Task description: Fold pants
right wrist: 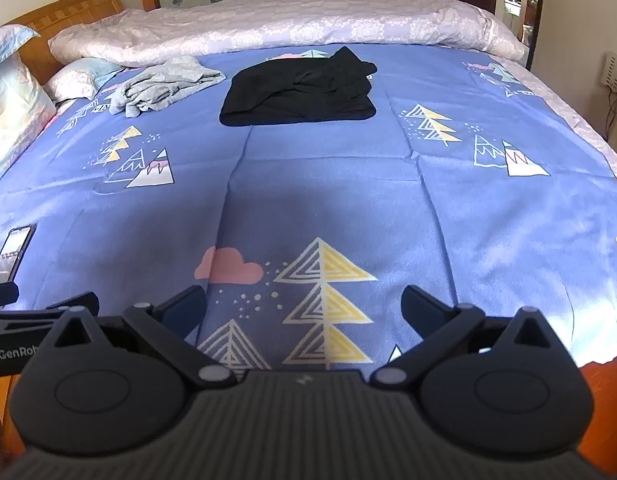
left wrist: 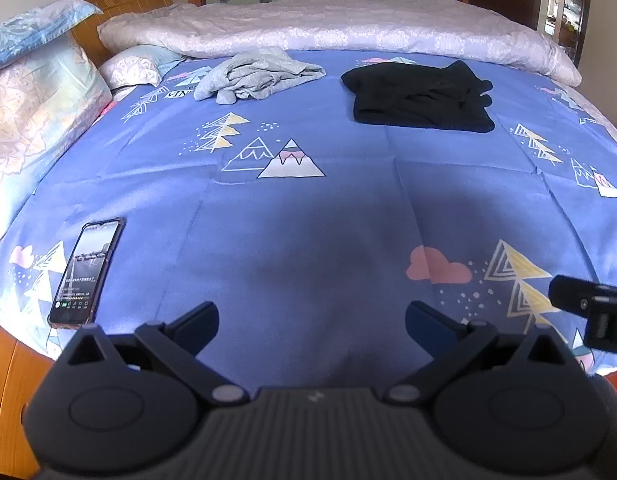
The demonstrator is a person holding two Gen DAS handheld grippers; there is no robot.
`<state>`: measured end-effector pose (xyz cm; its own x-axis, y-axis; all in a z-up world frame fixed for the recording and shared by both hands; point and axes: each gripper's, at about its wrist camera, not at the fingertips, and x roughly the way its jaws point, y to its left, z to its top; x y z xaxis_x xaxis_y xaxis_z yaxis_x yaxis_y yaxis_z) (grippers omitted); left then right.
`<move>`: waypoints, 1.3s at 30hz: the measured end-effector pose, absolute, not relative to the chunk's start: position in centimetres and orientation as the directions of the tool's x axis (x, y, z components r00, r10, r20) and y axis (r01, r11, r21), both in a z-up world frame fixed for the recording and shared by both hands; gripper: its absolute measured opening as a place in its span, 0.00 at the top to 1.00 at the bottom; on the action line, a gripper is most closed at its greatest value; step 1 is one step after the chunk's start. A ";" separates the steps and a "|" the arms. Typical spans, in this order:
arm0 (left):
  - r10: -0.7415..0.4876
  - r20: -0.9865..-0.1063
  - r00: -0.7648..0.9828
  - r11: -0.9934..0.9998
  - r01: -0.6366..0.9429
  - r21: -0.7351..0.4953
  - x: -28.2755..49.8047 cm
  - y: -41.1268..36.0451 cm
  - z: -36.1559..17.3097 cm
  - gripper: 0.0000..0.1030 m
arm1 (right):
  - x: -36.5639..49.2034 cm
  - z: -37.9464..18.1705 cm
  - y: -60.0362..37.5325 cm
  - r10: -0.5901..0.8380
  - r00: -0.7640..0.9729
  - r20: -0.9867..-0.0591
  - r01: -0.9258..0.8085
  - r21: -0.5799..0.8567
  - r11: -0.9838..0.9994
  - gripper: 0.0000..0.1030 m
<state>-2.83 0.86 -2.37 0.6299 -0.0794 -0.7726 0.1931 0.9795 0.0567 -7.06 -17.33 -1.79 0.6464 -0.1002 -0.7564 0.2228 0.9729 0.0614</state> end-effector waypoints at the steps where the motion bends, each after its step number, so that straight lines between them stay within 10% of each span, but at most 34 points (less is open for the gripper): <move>1: -0.079 -0.773 0.630 0.979 0.195 0.059 -2.8 0.8 -2.4 0.00 | -7.1 -1.8 -17.4 -0.100 0.646 -0.757 0.226 0.064 0.972 0.00; 39: -0.002 -0.741 0.671 0.974 0.170 0.152 -1.8 0.9 -1.6 0.00 | -7.7 -1.9 -17.3 -0.034 0.679 -0.733 0.213 0.153 0.965 0.00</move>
<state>-1.82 0.94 -1.63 0.6713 -0.0016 -0.7412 0.1701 0.9736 0.1520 -7.70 -17.34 -1.92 0.6789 -0.0338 -0.7334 0.2131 0.9650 0.1528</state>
